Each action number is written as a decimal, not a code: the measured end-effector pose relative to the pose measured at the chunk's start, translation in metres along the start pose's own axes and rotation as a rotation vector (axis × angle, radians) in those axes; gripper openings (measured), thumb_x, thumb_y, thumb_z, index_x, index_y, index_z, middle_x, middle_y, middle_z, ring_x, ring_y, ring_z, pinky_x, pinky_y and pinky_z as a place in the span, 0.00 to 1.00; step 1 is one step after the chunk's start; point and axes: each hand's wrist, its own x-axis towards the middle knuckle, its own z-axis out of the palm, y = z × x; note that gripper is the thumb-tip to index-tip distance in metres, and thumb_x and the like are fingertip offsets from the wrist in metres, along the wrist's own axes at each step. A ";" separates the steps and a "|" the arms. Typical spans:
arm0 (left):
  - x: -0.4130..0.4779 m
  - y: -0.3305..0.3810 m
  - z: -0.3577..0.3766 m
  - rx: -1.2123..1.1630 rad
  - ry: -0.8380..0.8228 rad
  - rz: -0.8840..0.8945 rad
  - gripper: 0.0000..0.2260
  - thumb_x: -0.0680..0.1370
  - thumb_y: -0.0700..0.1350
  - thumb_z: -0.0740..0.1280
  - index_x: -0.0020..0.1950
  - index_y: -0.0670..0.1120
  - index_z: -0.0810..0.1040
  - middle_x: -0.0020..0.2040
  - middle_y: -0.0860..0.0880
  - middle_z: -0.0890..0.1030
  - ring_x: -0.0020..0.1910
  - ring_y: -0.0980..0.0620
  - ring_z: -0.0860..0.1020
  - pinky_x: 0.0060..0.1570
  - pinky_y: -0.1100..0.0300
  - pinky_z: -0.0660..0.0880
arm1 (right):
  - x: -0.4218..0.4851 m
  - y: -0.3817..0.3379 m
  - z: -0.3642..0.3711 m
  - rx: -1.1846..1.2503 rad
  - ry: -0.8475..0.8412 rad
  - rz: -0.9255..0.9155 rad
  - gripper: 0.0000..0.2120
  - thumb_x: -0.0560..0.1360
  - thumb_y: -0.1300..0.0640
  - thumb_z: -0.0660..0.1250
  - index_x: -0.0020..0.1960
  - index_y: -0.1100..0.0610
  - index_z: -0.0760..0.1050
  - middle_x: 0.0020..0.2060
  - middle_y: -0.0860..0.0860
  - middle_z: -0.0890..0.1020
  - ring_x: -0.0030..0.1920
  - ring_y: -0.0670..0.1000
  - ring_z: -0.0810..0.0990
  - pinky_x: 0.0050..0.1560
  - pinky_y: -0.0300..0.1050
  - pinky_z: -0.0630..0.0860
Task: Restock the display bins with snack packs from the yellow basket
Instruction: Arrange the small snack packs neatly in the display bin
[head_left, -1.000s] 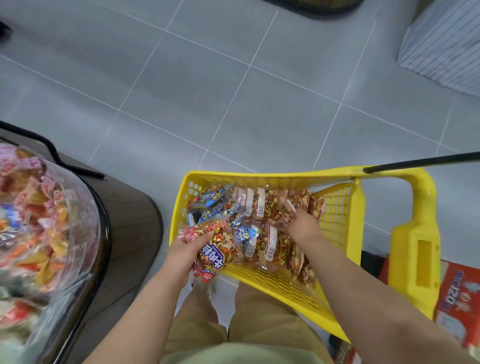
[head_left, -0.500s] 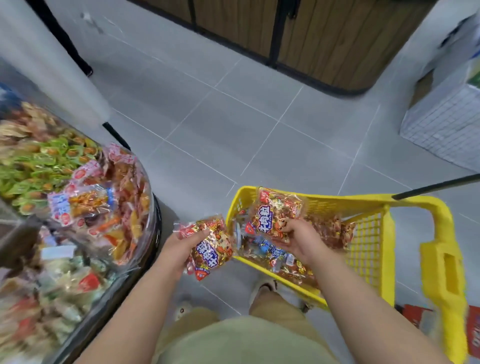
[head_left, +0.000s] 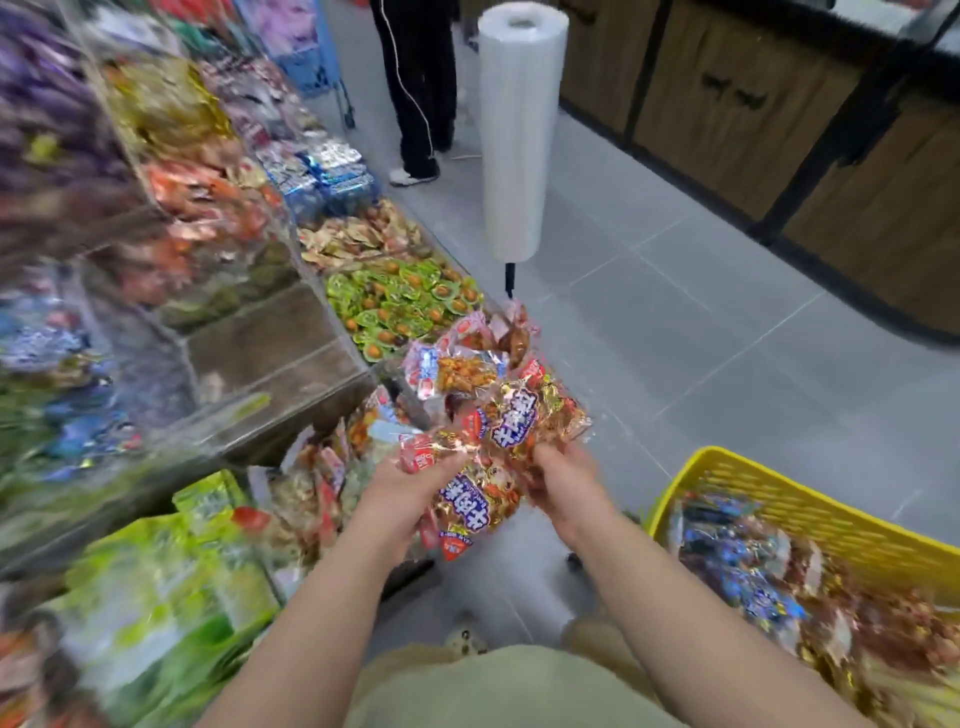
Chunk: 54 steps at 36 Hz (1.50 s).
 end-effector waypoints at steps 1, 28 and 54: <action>0.000 0.002 -0.010 0.005 0.022 0.029 0.08 0.71 0.43 0.75 0.45 0.47 0.76 0.30 0.55 0.83 0.23 0.63 0.78 0.19 0.70 0.70 | -0.001 0.001 0.009 -0.056 0.010 -0.051 0.10 0.73 0.68 0.60 0.48 0.56 0.76 0.38 0.49 0.82 0.37 0.48 0.79 0.38 0.40 0.76; 0.054 0.080 -0.120 0.095 0.483 0.153 0.12 0.68 0.46 0.78 0.44 0.51 0.76 0.44 0.49 0.83 0.43 0.49 0.82 0.49 0.50 0.80 | 0.058 -0.154 0.185 -1.373 -0.842 -1.043 0.29 0.70 0.41 0.70 0.69 0.45 0.68 0.66 0.45 0.70 0.67 0.46 0.63 0.68 0.47 0.61; 0.062 0.149 -0.323 0.169 0.429 0.075 0.26 0.69 0.51 0.77 0.63 0.45 0.74 0.47 0.48 0.85 0.40 0.50 0.84 0.39 0.57 0.80 | 0.116 -0.126 0.389 -1.745 -0.817 -0.787 0.09 0.74 0.47 0.69 0.46 0.53 0.78 0.35 0.42 0.76 0.38 0.47 0.75 0.38 0.39 0.67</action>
